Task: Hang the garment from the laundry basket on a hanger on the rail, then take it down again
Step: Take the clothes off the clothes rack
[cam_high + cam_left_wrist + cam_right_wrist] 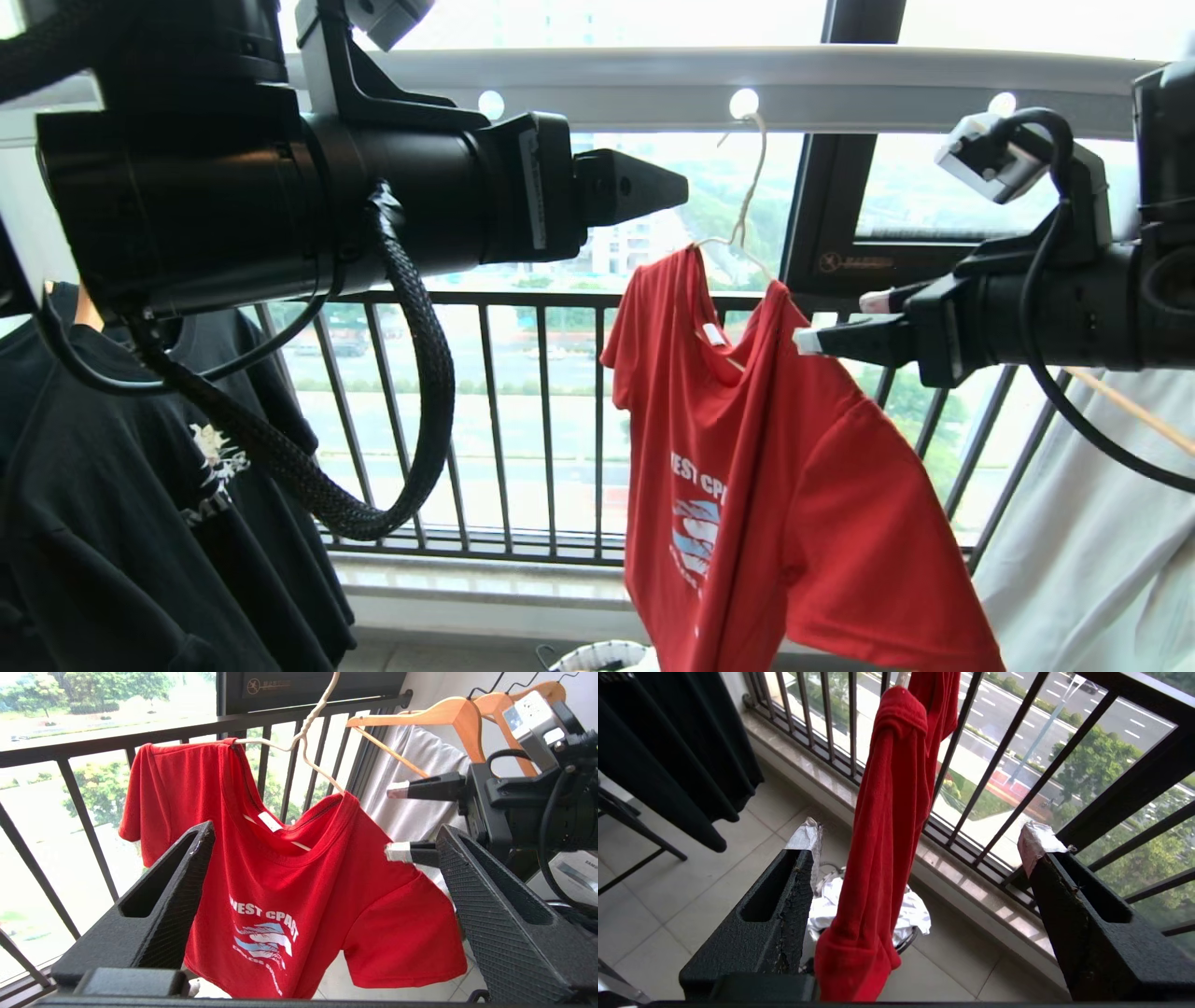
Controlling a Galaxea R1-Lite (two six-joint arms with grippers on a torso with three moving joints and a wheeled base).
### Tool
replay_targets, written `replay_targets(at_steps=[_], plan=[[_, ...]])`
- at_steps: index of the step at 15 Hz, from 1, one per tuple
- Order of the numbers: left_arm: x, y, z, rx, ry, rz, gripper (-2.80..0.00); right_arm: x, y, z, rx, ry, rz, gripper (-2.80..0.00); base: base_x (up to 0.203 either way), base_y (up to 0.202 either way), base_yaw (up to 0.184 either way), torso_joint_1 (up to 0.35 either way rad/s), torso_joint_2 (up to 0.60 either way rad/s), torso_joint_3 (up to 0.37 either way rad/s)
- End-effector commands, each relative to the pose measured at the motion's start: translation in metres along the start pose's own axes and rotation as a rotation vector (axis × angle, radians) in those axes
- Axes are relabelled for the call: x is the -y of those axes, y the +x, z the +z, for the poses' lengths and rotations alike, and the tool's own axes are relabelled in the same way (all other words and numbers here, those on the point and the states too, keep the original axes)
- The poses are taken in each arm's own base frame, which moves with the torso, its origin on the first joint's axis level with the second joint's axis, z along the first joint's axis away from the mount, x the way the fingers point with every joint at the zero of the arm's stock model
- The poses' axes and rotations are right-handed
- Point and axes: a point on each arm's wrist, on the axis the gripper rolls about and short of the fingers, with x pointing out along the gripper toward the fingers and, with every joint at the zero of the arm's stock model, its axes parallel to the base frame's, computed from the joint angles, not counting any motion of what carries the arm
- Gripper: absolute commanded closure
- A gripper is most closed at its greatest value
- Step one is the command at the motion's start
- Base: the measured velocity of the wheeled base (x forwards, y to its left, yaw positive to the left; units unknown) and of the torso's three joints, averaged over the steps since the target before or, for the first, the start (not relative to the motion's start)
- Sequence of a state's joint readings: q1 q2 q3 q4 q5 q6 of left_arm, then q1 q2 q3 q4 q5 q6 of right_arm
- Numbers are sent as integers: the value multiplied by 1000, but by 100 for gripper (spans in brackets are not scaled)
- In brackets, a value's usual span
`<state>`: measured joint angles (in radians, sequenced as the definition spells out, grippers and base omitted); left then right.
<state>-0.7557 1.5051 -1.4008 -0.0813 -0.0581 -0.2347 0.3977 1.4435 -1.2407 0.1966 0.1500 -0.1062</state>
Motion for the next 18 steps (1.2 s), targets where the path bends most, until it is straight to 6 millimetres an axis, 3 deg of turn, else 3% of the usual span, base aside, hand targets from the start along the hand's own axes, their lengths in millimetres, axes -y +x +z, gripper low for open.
replay_targets(at_steps=[1,11,12,15,18], plan=[[0,0,1,4,-1,-2,-280,-6,-31,-29,-25,6,-3,-280,0,0,0,0,0,0],[0,1,1,3,-1,-1,-280,-19,-17,-101,-242,21,64,-280,0,0,0,0,0,0],[0,1,2,4,-1,-2,-280,-21,-14,-108,-244,16,74,0,0,0,0,0,0,0],[0,2,1,2,-1,0,-280,-29,0,-120,-228,-2,113,0,0,0,0,0,0,0],[0,3,-1,-12,-2,1,-280,-29,-3,-122,-226,23,108,0,0,0,0,0,0,0]])
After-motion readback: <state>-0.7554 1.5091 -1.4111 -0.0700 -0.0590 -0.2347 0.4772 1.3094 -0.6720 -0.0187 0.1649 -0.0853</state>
